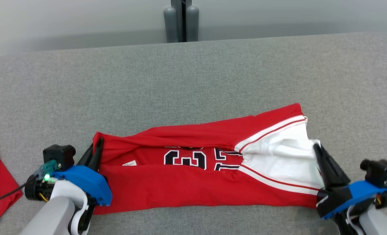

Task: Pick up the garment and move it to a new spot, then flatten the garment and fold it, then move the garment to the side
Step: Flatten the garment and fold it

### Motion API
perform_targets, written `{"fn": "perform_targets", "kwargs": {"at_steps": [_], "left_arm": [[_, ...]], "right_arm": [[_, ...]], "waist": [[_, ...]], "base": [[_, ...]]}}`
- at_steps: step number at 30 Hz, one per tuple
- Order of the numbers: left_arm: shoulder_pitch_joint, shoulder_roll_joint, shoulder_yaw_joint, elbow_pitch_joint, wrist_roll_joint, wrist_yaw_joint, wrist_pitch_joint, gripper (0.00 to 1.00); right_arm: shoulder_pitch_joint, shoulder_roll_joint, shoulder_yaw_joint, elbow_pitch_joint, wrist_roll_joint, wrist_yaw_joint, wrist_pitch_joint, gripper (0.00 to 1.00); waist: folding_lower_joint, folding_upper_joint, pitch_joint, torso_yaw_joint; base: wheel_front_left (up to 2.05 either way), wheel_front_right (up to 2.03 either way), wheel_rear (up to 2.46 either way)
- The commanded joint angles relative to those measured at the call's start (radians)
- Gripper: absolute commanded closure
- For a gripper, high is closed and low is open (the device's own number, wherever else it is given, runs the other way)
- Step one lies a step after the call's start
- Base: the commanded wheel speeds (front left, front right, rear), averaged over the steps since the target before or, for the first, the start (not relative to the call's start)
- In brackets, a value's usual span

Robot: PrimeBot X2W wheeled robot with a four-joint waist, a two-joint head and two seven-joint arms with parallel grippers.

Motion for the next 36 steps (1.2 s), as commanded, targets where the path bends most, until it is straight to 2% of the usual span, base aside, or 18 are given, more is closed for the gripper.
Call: {"fn": "perform_targets", "kwargs": {"at_steps": [1, 5, 6, 7, 8, 14, 18, 22, 27, 36], "left_arm": [[0.019, 0.012, 0.002, -0.017, -0.001, 0.012, 0.005, 1.0], [0.088, 0.039, 0.002, -0.1, -0.015, 0.045, 0.032, 0.99], [0.105, 0.042, 0.004, -0.117, -0.019, 0.056, 0.035, 0.76], [0.118, 0.046, 0.005, -0.133, -0.018, 0.065, 0.033, 0.0], [0.133, 0.048, 0.007, -0.148, -0.021, 0.074, 0.029, 0.0], [0.214, 0.043, 0.071, -0.258, 0.021, 0.176, -0.09, 0.0], [0.254, 0.036, 0.113, -0.347, 0.082, 0.238, -0.109, 0.0], [0.286, 0.026, 0.15, -0.438, 0.16, 0.275, -0.111, 0.0], [0.333, 0.012, 0.187, -0.516, 0.235, 0.288, -0.11, 0.0], [0.388, -0.008, 0.23, -0.551, 0.285, 0.264, -0.11, 0.0]], "right_arm": [[0.028, 0.009, -0.011, -0.01, -0.006, 0.0, 0.0, 1.0], [0.115, 0.046, -0.071, -0.041, -0.036, 0.0, 0.023, 1.0], [0.131, 0.056, -0.08, -0.05, -0.045, 0.0, 0.029, 0.84], [0.144, 0.065, -0.088, -0.06, -0.055, 0.0, 0.034, 0.32], [0.155, 0.072, -0.095, -0.07, -0.066, 0.0, 0.038, 0.0], [0.21, 0.119, -0.179, -0.184, -0.183, 0.0, 0.021, 0.0], [0.229, 0.15, -0.252, -0.289, -0.285, 0.0, 0.031, 0.0], [0.246, 0.185, -0.312, -0.393, -0.38, 0.0, 0.085, 0.0], [0.271, 0.214, -0.34, -0.484, -0.446, 0.0, 0.159, 0.0], [0.307, 0.24, -0.353, -0.539, -0.481, 0.0, 0.215, 0.0]], "waist": [[0.0001, 0.0002, -0.006, -0.003], [0.0001, 0.0002, -0.024, -0.003], [0.0001, 0.0002, -0.028, -0.005], [0.0001, 0.0002, -0.032, -0.007], [0.0001, 0.0002, -0.036, -0.009], [0.0001, 0.0002, -0.068, -0.02], [0.0001, 0.0002, -0.084, -0.022], [0.0001, 0.0002, -0.104, -0.018], [0.0001, 0.0002, -0.125, -0.009], [0.0001, 0.0002, -0.141, 0.009]], "base": [[0.0, 0.0, 0.0], [0.0, 0.0, 0.0], [0.0, 0.0, 0.0], [0.0, 0.0, 0.0], [0.0, 0.0, 0.0], [0.0, 0.0, 0.0], [0.0, 0.0, 0.0], [0.0, 0.0, 0.0], [0.0, 0.0, 0.0], [0.0, 0.0, 0.0]]}}
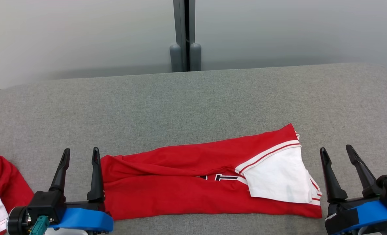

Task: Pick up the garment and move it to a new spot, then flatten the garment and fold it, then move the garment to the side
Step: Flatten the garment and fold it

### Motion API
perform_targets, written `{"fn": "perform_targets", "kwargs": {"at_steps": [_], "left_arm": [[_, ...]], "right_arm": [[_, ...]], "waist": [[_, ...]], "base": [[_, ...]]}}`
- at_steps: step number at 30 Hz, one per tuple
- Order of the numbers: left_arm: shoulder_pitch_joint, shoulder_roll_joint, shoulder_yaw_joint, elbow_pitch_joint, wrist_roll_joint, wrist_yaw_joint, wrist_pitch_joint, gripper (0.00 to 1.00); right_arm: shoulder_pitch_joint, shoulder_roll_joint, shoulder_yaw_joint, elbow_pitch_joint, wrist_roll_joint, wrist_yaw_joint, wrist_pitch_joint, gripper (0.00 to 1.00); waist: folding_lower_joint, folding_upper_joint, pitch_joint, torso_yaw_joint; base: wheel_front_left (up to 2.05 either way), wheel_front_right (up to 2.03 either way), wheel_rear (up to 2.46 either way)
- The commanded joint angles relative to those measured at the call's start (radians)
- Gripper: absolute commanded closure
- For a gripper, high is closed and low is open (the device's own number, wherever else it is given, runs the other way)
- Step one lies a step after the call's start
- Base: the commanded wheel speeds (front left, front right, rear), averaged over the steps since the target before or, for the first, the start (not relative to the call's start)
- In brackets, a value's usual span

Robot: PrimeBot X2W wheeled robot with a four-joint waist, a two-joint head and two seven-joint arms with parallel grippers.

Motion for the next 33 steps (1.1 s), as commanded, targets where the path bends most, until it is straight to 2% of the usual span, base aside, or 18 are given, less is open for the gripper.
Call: {"fn": "perform_targets", "kwargs": {"at_steps": [1, 7, 12, 17, 18, 22, 29, 30, 31, 32, 33], "left_arm": [[0.011, -0.002, 0.008, -0.005, 0.01, -0.005, -0.004, 0.0], [0.01, -0.021, 0.033, -0.01, 0.041, -0.025, -0.004, 0.0], [-0.013, -0.04, 0.051, -0.018, 0.066, -0.045, -0.004, 0.0], [-0.042, -0.066, 0.069, -0.021, 0.094, -0.073, -0.004, 0.0], [-0.042, -0.066, 0.069, -0.021, 0.094, -0.073, -0.004, 0.0], [-0.065, -0.092, 0.076, -0.019, 0.116, -0.098, -0.004, 0.0], [-0.084, -0.13, 0.105, -0.012, 0.156, -0.134, -0.004, 0.0], [-0.084, -0.136, 0.108, -0.01, 0.16, -0.138, -0.004, 0.0], [-0.083, -0.14, 0.112, -0.008, 0.165, -0.143, -0.004, 0.0], [-0.082, -0.145, 0.117, -0.006, 0.168, -0.147, -0.004, 0.0], [-0.079, -0.147, 0.123, -0.004, 0.173, -0.152, -0.004, 0.0]], "right_arm": [[0.016, 0.005, -0.005, -0.01, -0.006, 0.0, 0.004, 0.0], [0.019, 0.007, -0.014, -0.008, -0.011, 0.0, 0.018, 0.0], [0.019, -0.001, -0.033, 0.047, -0.003, 0.0, 0.031, 0.0], [-0.018, -0.022, -0.043, 0.22, 0.017, 0.0, 0.03, 0.0], [-0.018, -0.022, -0.043, 0.22, 0.017, 0.0, 0.03, 0.0], [-0.062, -0.038, -0.059, 0.377, 0.031, 0.0, 0.015, 0.0], [-0.137, -0.057, -0.001, 0.583, 0.083, 0.0, 0.049, 0.0], [-0.139, -0.059, 0.011, 0.604, 0.094, 0.0, 0.057, 0.41], [-0.144, -0.062, 0.021, 0.618, 0.104, 0.0, 0.058, 0.65], [-0.148, -0.061, 0.035, 0.631, 0.12, 0.0, 0.061, 1.0], [-0.149, -0.063, 0.05, 0.64, 0.132, 0.001, 0.062, 1.0]], "waist": [[0.0, 0.0, -0.001, 0.002], [0.0, 0.0, 0.001, 0.011], [0.0, 0.0, 0.014, 0.033], [0.0, 0.0, 0.039, 0.071], [0.0, 0.0, 0.039, 0.071], [0.0, 0.0, 0.059, 0.108], [0.0, 0.0, 0.078, 0.141], [0.0, 0.0, 0.078, 0.142], [0.0, 0.0, 0.079, 0.143], [0.0, 0.0, 0.078, 0.144], [0.0, 0.0, 0.077, 0.144]], "base": [[0.0, 0.0, 0.0], [0.0, 0.0, 0.0], [0.0, 0.0, 0.0], [0.0, 0.0, 0.0], [0.0, 0.0, 0.0], [0.0, 0.0, 0.0], [0.0, 0.0, 0.0], [0.0, 0.0, 0.0], [0.0, 0.0, 0.0], [0.0, 0.0, 0.0], [0.0, 0.0, 0.0]]}}
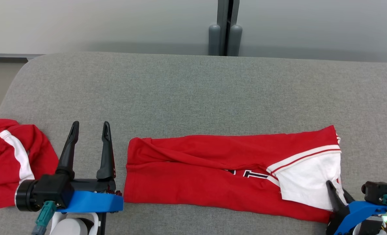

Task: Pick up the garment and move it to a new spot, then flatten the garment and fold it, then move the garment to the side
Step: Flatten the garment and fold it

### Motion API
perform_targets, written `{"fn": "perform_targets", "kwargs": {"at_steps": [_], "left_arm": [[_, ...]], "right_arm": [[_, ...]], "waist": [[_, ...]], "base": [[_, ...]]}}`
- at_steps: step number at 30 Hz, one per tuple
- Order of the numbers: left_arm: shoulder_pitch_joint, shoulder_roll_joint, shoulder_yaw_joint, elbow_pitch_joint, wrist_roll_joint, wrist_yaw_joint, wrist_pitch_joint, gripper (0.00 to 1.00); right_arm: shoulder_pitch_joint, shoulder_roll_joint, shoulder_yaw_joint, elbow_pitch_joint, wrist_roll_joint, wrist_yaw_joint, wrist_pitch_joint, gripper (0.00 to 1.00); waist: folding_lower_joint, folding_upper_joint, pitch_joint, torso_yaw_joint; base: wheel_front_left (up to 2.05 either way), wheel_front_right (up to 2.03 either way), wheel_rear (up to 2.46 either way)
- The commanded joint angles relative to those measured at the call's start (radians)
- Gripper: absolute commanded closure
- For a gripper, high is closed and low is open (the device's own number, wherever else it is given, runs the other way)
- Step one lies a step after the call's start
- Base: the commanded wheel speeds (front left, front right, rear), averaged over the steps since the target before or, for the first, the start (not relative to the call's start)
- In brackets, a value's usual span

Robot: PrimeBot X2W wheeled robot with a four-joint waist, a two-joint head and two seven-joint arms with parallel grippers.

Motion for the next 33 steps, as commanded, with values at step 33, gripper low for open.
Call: {"fn": "perform_targets", "kwargs": {"at_steps": [33], "left_arm": [[0.032, -0.056, 0.067, 0.045, 0.073, -0.065, -0.004, 0.0]], "right_arm": [[-0.037, -0.071, 0.131, -0.409, -0.073, 0.002, 0.143, 1.0]], "waist": [[0.0, 0.0001, -0.057, -0.105]], "base": [[0.0, 0.0, 0.0]]}}
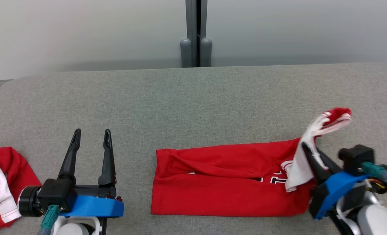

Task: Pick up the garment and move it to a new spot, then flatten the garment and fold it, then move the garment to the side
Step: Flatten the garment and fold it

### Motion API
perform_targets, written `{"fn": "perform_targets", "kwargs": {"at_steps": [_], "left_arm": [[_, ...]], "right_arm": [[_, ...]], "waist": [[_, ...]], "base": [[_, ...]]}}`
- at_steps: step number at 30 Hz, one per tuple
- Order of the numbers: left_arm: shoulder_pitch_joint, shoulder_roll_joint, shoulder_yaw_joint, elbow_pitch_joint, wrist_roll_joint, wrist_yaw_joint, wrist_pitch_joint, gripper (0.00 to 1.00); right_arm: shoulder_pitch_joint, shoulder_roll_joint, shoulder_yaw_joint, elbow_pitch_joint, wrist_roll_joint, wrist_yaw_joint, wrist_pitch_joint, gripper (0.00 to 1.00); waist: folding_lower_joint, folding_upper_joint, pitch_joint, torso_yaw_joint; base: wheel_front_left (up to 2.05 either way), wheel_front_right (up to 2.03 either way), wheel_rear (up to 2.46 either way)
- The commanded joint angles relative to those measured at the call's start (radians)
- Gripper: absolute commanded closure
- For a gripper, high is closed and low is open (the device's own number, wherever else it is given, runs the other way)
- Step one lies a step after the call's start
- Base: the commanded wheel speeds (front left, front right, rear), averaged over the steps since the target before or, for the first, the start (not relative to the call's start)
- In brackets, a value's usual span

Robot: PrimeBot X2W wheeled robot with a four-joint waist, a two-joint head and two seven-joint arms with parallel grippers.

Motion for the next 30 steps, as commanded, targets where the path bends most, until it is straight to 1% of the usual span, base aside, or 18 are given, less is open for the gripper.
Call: {"fn": "perform_targets", "kwargs": {"at_steps": [1, 4, 9, 12, 17, 18, 19, 21, 26, 28, 30], "left_arm": [[0.004, -0.002, 0.003, 0.003, 0.003, -0.003, -0.004, 0.0], [0.0, -0.009, -0.001, 0.009, 0.004, -0.008, -0.004, 0.0], [-0.01, -0.019, -0.008, 0.021, 0.007, -0.017, -0.004, 0.0], [-0.018, -0.024, -0.012, 0.029, 0.009, -0.025, -0.004, 0.0], [-0.028, -0.034, -0.016, 0.047, 0.013, -0.034, -0.004, 0.0], [-0.029, -0.035, -0.015, 0.049, 0.014, -0.035, -0.004, 0.0], [-0.029, -0.037, -0.013, 0.051, 0.015, -0.035, -0.004, 0.0], [-0.028, -0.039, -0.009, 0.054, 0.018, -0.037, -0.004, 0.0], [-0.017, -0.039, 0.005, 0.061, 0.02, -0.036, -0.004, 0.0], [-0.012, -0.036, 0.008, 0.065, 0.026, -0.036, -0.004, 0.0], [-0.005, -0.03, 0.011, 0.069, 0.03, -0.032, -0.004, 0.0]], "right_arm": [[-0.026, 0.01, 0.037, -0.017, 0.002, 0.0, 0.011, 1.0], [-0.07, 0.042, 0.164, -0.036, 0.034, 0.0, 0.031, 1.0], [-0.137, 0.148, 0.325, 0.047, 0.099, 0.0, 0.018, 1.0], [-0.166, 0.194, 0.396, 0.124, 0.146, 0.0, -0.005, 1.0], [-0.2, 0.22, 0.462, 0.242, 0.198, 0.0, -0.058, 1.0], [-0.205, 0.221, 0.467, 0.256, 0.21, 0.0, -0.076, 0.94], [-0.211, 0.222, 0.474, 0.27, 0.216, 0.0, -0.093, 0.36], [-0.226, 0.223, 0.488, 0.278, 0.237, 0.0, -0.14, 0.0], [-0.259, 0.222, 0.484, 0.254, 0.225, 0.0, -0.286, 0.0], [-0.268, 0.219, 0.454, 0.238, 0.201, 0.0, -0.329, 0.0], [-0.26, 0.204, 0.403, 0.216, 0.174, 0.0, -0.353, 0.0]], "waist": [[0.0, -0.0001, -0.002, 0.004], [0.0, -0.0001, -0.006, 0.02], [0.0, -0.0001, -0.004, 0.054], [0.0, -0.0001, 0.003, 0.077], [0.0, -0.0001, 0.017, 0.108], [0.0, -0.0001, 0.019, 0.11], [0.0, -0.0001, 0.021, 0.111], [0.0, -0.0001, 0.023, 0.11], [0.0, -0.0001, 0.023, 0.088], [0.0, -0.0001, 0.018, 0.075], [0.0, -0.0001, 0.013, 0.06]], "base": [[0.0, 0.0, 0.0], [0.0, 0.0, 0.0], [0.0, 0.0, 0.0], [0.0, 0.0, 0.0], [0.0, 0.0, 0.0], [0.0, 0.0, 0.0], [0.0, 0.0, 0.0], [0.0, 0.0, 0.0], [0.0, 0.0, 0.0], [0.0, 0.0, 0.0], [0.0, 0.0, 0.0]]}}
